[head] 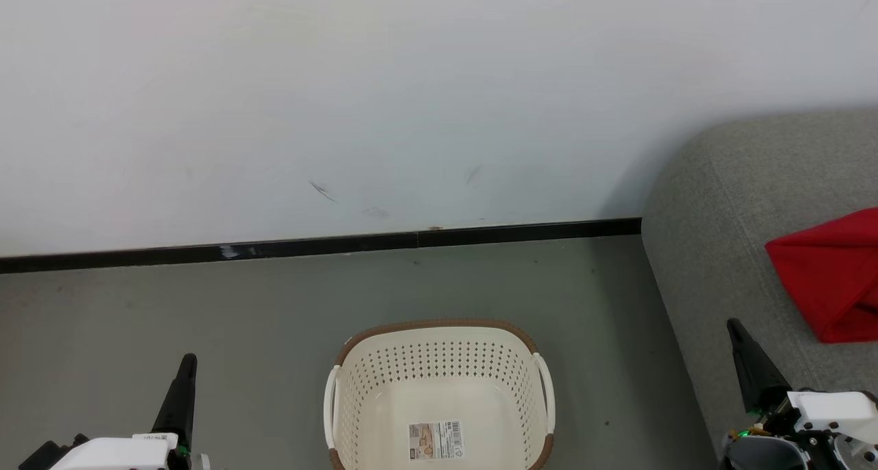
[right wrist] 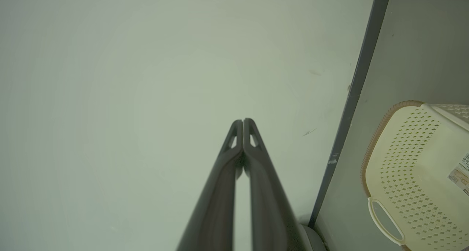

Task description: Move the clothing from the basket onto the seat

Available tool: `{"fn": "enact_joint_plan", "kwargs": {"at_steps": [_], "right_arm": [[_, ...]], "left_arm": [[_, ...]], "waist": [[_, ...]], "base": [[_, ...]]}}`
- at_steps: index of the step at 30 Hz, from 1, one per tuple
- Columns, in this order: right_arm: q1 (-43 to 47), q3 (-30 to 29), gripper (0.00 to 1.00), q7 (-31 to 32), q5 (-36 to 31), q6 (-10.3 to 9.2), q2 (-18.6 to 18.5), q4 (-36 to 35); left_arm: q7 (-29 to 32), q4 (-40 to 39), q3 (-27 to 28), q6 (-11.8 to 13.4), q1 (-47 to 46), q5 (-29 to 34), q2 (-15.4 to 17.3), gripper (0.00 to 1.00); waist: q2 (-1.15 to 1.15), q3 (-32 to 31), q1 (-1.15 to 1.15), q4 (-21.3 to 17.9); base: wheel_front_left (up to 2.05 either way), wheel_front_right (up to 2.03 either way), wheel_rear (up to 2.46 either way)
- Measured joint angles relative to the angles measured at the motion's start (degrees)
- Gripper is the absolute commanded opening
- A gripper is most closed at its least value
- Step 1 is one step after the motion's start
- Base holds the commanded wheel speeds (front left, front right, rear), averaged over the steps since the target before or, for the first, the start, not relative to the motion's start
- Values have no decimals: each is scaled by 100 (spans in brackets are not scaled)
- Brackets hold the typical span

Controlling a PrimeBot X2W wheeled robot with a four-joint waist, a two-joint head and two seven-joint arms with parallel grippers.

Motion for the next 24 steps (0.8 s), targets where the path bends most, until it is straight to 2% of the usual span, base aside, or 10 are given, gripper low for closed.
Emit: {"fn": "enact_joint_plan", "kwargs": {"at_steps": [24], "right_arm": [[-2, -22, 0, 2, -8, 0, 27, 4]], "left_arm": [[0, 4, 7, 0, 0, 0, -1, 0]], "waist": [[0, 0, -1, 0]], "base": [[0, 0, 0]]}}
